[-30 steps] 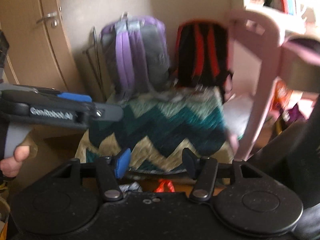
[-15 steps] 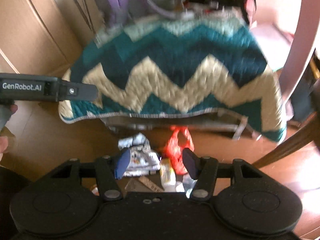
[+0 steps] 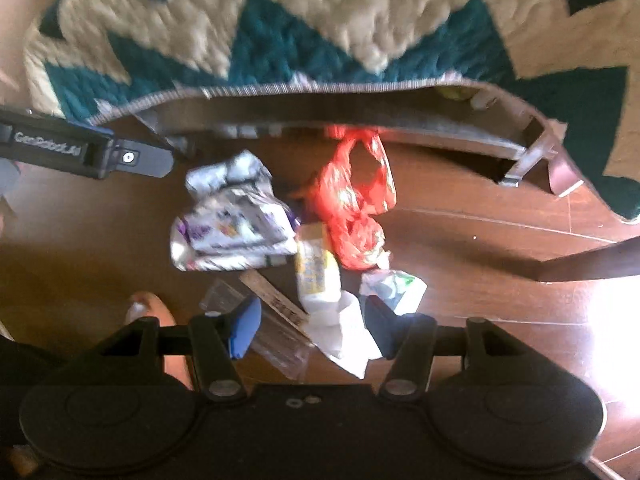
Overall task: Collect trash
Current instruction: 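Move both open grippers back down to the trash pile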
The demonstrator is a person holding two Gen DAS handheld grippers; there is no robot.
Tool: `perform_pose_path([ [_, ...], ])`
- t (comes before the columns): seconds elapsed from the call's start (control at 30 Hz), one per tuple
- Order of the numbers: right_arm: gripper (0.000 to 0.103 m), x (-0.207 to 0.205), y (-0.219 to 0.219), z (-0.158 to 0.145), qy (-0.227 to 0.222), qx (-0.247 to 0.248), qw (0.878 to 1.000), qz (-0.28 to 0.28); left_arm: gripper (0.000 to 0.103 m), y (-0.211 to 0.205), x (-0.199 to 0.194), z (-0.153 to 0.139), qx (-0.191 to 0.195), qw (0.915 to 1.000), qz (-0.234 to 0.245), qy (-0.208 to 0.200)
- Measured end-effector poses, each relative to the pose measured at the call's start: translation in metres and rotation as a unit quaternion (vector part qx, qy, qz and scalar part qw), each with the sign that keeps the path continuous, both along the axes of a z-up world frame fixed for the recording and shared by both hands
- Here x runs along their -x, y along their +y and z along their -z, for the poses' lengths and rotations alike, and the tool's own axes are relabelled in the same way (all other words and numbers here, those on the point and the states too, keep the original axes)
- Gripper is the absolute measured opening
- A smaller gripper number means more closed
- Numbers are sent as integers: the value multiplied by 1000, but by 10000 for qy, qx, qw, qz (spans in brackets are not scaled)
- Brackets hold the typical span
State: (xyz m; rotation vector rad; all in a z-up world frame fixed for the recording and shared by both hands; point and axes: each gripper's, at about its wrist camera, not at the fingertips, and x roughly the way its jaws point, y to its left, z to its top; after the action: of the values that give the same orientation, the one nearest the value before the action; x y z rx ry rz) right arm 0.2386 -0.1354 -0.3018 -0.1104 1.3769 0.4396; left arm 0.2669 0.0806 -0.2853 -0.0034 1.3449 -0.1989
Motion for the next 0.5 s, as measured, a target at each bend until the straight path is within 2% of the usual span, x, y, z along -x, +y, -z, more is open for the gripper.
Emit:
perform_pose_path([
  [0.17, 58, -5, 0, 50, 419, 237, 9988, -90, 94, 1, -7, 41, 19, 9960, 864, 245],
  [0.33, 57, -2, 18, 93, 701, 357, 9954, -541, 94, 6, -6, 91, 133, 9878, 1395, 680],
  [0.4, 57, -2, 22, 107, 765, 447, 9939, -662, 94, 5, -3, 108, 95, 9842, 1594, 760],
  [0.5, 57, -17, 26, 117, 654, 271, 9954, -640, 94, 3, 2, 128, 69, 9795, 1840, 812],
])
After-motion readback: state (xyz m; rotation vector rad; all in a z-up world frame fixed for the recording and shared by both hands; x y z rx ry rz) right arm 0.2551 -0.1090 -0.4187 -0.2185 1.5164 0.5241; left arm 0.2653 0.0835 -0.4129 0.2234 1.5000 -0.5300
